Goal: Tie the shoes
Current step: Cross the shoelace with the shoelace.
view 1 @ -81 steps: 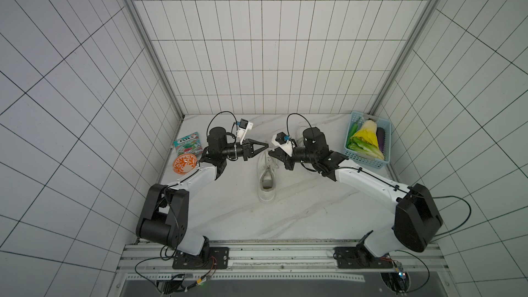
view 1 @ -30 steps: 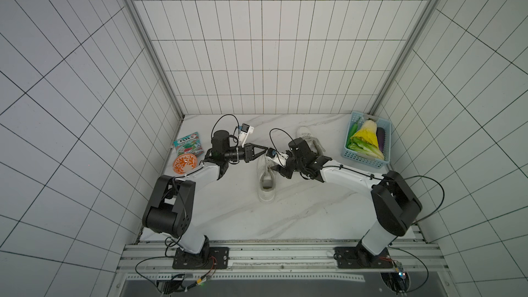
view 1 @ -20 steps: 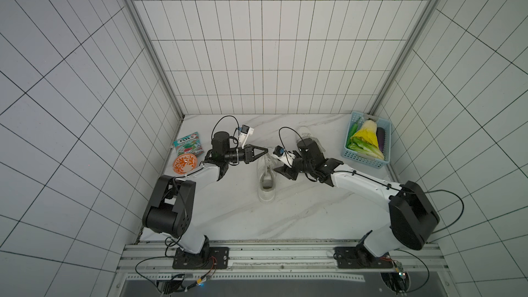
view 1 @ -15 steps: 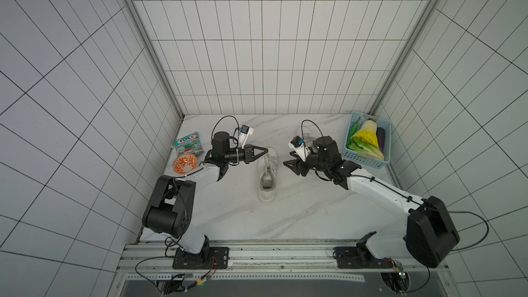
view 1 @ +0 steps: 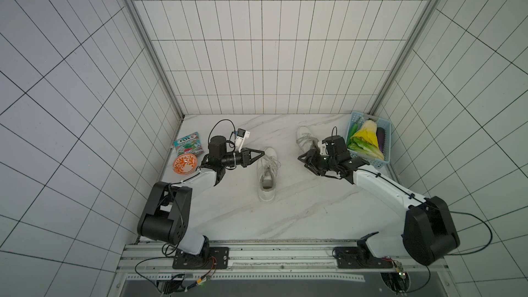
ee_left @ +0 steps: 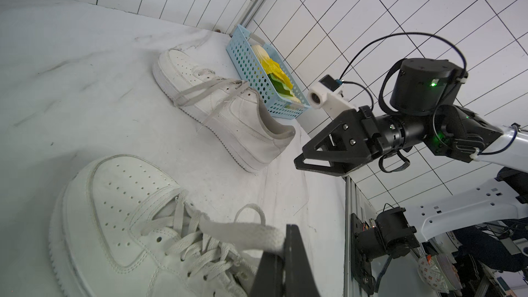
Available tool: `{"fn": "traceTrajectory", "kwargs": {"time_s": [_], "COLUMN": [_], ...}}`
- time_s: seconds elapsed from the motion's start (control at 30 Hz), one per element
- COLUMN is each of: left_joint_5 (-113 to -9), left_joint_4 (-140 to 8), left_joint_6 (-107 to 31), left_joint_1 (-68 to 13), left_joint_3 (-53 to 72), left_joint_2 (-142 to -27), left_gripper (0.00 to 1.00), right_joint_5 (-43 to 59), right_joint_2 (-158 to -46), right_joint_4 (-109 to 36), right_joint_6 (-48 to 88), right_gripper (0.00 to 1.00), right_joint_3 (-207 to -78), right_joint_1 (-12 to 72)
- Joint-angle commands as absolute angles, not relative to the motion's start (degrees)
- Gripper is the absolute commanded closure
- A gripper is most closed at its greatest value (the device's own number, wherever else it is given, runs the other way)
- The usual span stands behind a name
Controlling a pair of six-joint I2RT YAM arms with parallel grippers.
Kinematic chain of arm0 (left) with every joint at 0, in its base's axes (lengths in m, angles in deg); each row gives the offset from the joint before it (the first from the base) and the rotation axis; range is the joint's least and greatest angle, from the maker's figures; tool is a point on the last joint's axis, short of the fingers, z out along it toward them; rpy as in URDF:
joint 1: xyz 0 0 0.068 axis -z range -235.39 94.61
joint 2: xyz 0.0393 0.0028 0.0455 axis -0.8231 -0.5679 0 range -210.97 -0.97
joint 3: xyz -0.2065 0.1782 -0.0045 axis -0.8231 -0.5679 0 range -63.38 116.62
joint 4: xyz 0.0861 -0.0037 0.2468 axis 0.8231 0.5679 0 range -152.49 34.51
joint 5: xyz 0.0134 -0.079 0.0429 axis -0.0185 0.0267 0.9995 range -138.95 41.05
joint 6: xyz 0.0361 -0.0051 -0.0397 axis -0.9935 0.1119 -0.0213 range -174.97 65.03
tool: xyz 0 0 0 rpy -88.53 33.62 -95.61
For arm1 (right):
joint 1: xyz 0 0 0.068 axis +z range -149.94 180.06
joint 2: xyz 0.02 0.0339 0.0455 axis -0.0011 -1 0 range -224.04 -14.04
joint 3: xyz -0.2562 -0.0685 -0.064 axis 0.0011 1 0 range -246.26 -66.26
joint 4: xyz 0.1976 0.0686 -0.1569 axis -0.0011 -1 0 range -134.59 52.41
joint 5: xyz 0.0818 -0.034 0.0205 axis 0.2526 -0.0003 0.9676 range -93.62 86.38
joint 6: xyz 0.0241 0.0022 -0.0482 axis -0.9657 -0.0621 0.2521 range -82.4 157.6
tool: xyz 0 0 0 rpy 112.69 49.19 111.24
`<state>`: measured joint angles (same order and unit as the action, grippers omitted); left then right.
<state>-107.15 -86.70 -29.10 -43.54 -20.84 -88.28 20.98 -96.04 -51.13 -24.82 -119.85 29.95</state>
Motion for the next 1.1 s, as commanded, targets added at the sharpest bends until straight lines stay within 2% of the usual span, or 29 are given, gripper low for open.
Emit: {"fn": "traceTrajectory", "kwargs": {"time_s": [0.0,0.47,1.07], "left_joint_5": [-105.6,-104.68,-104.86], "left_joint_4": [-86.58,-88.02,-90.14], "left_joint_6": [-30.23,-30.05,-29.34], "left_joint_1": [-44.18,-46.23,-47.14], "left_joint_3": [-22.19,-25.82,-26.98], "left_joint_2": [-86.3,-84.47,-84.91], "left_gripper": [1.0,1.0,1.0], "right_joint_5": [19.99,21.77,25.01], "right_joint_2": [-99.37,-114.46,-120.38], "right_joint_4": [-58.1,-57.96,-47.43], "right_joint_6": [-34.44,-45.76,-59.04], "right_gripper": [0.48,0.46,0.46], "right_joint_3": [-124.84,-135.64,-136.59], "right_joint_1": [32.04,38.16,40.31]}}
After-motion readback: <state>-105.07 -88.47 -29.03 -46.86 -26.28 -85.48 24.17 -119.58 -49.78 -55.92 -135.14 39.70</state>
